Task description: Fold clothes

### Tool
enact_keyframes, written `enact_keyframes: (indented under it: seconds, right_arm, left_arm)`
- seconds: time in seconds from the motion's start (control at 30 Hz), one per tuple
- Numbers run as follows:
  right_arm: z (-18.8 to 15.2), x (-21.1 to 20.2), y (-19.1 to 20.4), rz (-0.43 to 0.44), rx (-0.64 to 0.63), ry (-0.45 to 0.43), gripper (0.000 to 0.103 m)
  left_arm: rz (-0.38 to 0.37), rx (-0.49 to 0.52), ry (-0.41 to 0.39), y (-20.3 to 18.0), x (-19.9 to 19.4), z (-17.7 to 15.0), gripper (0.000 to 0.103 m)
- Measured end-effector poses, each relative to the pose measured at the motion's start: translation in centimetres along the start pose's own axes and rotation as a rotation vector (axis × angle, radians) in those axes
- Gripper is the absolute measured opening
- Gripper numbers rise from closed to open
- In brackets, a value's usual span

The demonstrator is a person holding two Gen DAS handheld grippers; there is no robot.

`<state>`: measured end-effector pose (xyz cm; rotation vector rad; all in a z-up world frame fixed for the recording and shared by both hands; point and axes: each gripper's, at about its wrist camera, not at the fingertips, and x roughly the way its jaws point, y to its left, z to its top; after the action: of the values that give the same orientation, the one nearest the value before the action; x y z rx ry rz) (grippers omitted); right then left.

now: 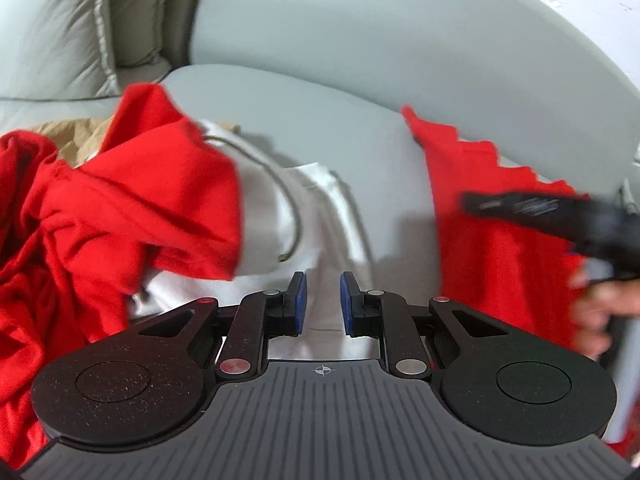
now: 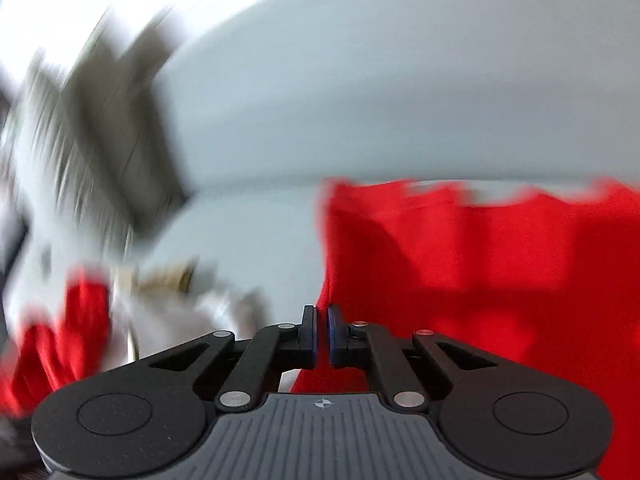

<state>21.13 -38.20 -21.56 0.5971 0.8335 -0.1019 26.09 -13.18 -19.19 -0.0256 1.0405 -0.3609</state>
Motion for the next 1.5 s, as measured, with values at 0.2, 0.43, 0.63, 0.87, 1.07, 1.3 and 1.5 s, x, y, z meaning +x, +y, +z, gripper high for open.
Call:
enact_keyframes:
  seconds: [0.2, 0.43, 0.63, 0.87, 1.07, 1.3, 1.5]
  right_arm:
    - [-1.1, -1.6, -10.5, -0.224, 0.210, 0.130, 0.023]
    - [-2.9, -5.9, -9.5, -0.086, 0.085, 0.070, 0.034]
    - [-4.2, -8.8, -9.3, -0.012, 0.041, 0.030, 0.034]
    - [-5.4, -11.9, -9.8, 0.033, 0.012, -0.030, 0.034]
    - [-8.3, -13.8, -11.2, 0.007, -0.004, -0.003, 0.035]
    - [-10.9, -14.6, -13.0, -0.011, 0.094, 0.038, 0.035]
    - [-10.5, -15.8, -12.4, -0.016, 0.078, 0.026, 0.035]
  left_arm:
    - [-0.056, 0.094, 0.012, -4.1, 0.7, -0.4, 0.022]
    - [-0.158, 0.222, -0.018, -9.8, 3.8, 1.7, 0.023]
    - [-0.184, 0.175, -0.018, -14.2, 9.0, 5.7, 0.023]
    - [-0.228, 0.195, -0.063, -17.4, 13.6, 9.2, 0.023]
    - [-0.125, 0.275, -0.069, -19.1, 17.1, 10.1, 0.025]
    - [-0.096, 0.284, -0.043, -19.5, 19.0, 9.5, 0.024]
    - [-0.047, 0.316, -0.095, -20.2, 17.9, 9.1, 0.004]
